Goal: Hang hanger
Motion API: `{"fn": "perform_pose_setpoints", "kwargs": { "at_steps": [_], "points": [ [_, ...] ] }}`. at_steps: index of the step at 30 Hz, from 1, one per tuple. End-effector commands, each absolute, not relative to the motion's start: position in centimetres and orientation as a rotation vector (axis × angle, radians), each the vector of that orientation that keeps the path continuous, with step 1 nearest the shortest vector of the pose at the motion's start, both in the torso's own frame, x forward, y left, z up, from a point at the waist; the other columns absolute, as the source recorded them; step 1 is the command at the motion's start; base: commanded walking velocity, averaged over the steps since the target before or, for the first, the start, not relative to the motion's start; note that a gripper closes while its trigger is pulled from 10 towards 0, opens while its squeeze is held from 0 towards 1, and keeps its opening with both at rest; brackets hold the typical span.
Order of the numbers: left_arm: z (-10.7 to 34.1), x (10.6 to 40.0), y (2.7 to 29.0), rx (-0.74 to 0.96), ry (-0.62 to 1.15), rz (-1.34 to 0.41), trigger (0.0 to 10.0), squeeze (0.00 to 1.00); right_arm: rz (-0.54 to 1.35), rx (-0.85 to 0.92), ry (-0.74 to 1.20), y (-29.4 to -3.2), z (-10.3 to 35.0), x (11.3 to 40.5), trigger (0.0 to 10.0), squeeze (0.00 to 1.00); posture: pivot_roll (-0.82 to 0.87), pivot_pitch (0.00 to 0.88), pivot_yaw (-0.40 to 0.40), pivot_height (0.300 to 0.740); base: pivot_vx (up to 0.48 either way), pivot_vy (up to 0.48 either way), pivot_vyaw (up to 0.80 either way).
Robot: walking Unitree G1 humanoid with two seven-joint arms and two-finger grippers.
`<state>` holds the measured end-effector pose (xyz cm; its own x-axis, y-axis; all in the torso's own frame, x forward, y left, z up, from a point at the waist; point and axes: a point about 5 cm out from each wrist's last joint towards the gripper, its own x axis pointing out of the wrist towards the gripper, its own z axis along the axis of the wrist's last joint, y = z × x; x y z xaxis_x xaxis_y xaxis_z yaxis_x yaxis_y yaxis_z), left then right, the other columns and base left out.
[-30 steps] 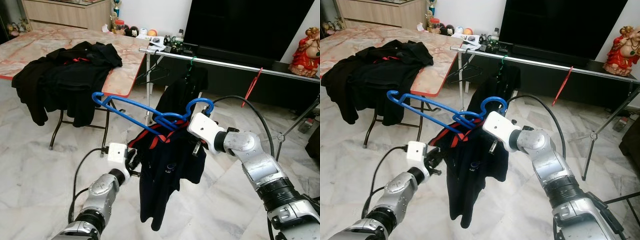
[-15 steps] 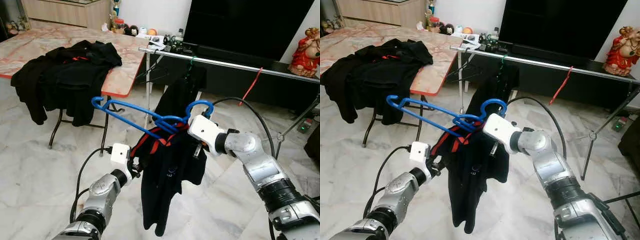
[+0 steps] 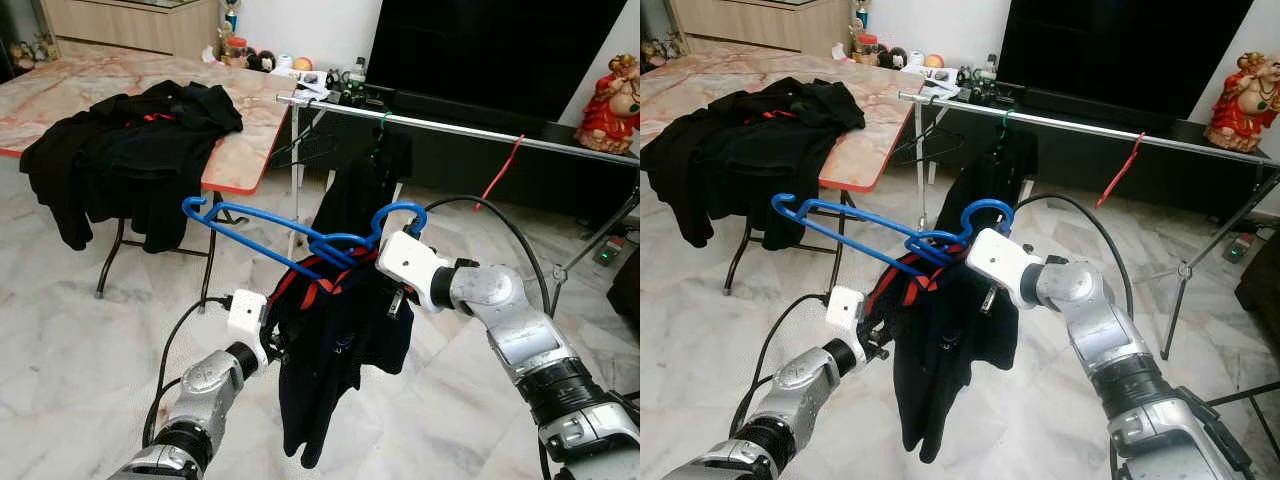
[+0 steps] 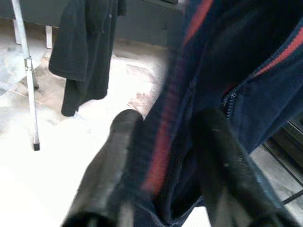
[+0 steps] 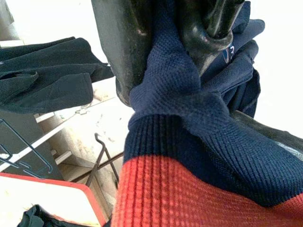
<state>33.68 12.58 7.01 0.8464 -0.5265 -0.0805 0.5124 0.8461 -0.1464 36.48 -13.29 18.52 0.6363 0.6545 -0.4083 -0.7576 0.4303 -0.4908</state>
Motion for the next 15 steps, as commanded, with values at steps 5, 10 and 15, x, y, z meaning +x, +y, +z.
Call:
{"fn": "perform_pose_setpoints", "kwargs": {
  "at_steps": [5,10,15],
  "points": [
    [6.86,33.53,12.12,-0.102,0.130,-0.577,0.0,0.00,0.876,-0.709,0.111,-13.57,19.84,36.52,0.0,0.00,-0.02,0.000,-0.144,0.740,0.000,0.000,0.00],
    [6.85,33.48,12.06,-0.104,0.130,-0.587,0.0,0.00,0.874,-0.709,0.111,-13.60,19.85,36.54,0.0,0.00,-0.02,0.000,-0.145,0.740,0.000,0.000,0.00],
    [6.67,33.29,12.03,-0.102,0.141,-0.614,0.0,0.00,0.871,-0.709,0.113,-13.69,19.82,36.58,0.0,0.00,-0.02,0.000,-0.145,0.740,0.000,0.000,0.00]
  ]
}}
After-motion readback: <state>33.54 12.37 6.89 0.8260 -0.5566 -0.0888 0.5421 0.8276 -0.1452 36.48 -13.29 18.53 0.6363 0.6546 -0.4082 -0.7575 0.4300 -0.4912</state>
